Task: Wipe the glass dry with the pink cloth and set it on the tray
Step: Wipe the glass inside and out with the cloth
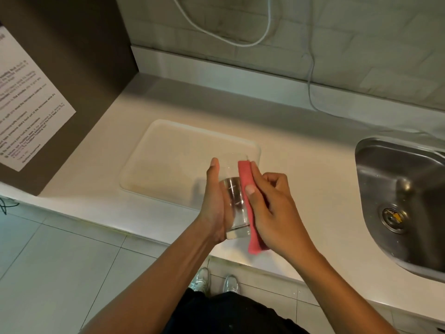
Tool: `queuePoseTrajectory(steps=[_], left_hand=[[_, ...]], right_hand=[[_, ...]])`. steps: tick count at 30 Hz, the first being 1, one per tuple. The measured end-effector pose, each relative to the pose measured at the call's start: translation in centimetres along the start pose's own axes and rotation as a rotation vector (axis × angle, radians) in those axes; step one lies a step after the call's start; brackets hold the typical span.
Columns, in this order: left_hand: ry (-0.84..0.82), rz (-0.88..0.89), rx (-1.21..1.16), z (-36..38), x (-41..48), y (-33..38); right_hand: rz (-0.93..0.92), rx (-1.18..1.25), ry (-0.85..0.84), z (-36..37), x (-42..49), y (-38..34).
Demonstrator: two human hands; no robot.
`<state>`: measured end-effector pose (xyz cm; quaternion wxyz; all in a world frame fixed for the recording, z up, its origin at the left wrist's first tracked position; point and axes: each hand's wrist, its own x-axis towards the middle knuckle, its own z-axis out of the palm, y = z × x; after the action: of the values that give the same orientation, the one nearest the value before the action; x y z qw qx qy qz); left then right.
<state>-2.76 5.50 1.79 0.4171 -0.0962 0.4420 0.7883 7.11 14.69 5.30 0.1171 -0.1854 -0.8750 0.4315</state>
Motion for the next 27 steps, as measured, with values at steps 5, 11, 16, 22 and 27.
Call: queuePoseTrajectory(steps=[5, 11, 16, 22, 27], left_hand=[[0.014, 0.057, -0.005, -0.9, -0.1, 0.8], [0.027, -0.008, -0.004, -0.3, -0.6, 0.0], [0.071, 0.035, 0.010, -1.2, -0.1, 1.1], [0.021, 0.002, -0.027, -0.5, -0.5, 0.2], [0.008, 0.034, 0.033, -1.2, -0.5, 0.9]], right_hand=[[-0.195, -0.183, 0.000, 1.0, -2.7, -0.9], [0.032, -0.021, 0.002, 0.3, -0.7, -0.5], [-0.188, -0.160, -0.031, 0.8, -3.5, -0.9], [-0.057, -0.073, -0.001, 0.3, -0.8, -1.2], [-0.202, -0.171, -0.042, 0.4, -3.2, -0.7]])
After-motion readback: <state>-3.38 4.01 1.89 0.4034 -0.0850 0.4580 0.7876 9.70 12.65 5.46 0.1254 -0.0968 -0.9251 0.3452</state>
